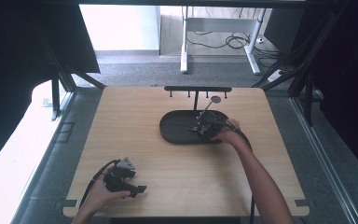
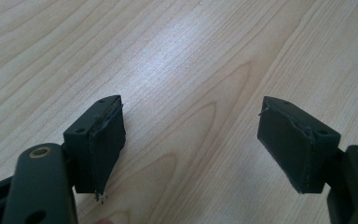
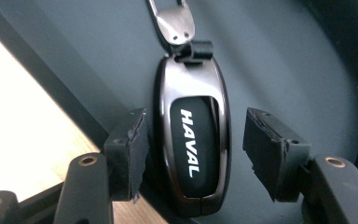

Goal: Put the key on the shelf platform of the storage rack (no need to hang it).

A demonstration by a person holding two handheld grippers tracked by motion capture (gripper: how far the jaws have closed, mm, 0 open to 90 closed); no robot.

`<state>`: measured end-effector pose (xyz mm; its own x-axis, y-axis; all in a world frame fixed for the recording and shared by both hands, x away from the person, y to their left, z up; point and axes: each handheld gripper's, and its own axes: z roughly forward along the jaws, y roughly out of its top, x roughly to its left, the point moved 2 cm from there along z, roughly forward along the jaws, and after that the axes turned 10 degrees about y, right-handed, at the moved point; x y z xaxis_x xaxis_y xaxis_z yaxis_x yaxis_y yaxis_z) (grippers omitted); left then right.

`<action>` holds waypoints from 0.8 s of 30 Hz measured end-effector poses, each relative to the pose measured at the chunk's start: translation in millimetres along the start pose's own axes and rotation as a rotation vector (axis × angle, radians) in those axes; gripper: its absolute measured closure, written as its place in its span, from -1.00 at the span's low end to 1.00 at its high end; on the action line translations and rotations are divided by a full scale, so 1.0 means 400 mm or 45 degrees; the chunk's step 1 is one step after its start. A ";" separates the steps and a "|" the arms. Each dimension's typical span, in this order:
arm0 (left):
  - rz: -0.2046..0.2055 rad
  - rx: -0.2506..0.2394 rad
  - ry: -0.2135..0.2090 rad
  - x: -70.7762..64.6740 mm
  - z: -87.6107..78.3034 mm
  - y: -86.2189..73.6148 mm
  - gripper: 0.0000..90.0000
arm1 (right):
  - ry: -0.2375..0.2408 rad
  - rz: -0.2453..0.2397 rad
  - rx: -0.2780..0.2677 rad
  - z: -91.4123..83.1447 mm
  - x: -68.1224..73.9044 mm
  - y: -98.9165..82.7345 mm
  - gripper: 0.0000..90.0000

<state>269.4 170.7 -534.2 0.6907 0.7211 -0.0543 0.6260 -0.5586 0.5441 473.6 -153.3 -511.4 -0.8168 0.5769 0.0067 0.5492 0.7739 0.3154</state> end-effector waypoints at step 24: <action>0.012 -0.007 0.004 -0.010 -0.001 0.005 -0.48 | 0.089 -0.056 -0.366 -0.167 0.145 -0.116 -0.15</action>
<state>267.7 166.9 -532.4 0.6953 0.7172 -0.0466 0.6175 -0.5630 0.5493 389.1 -173.1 -462.4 -0.8543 0.5174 0.0496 0.4488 0.6861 0.5726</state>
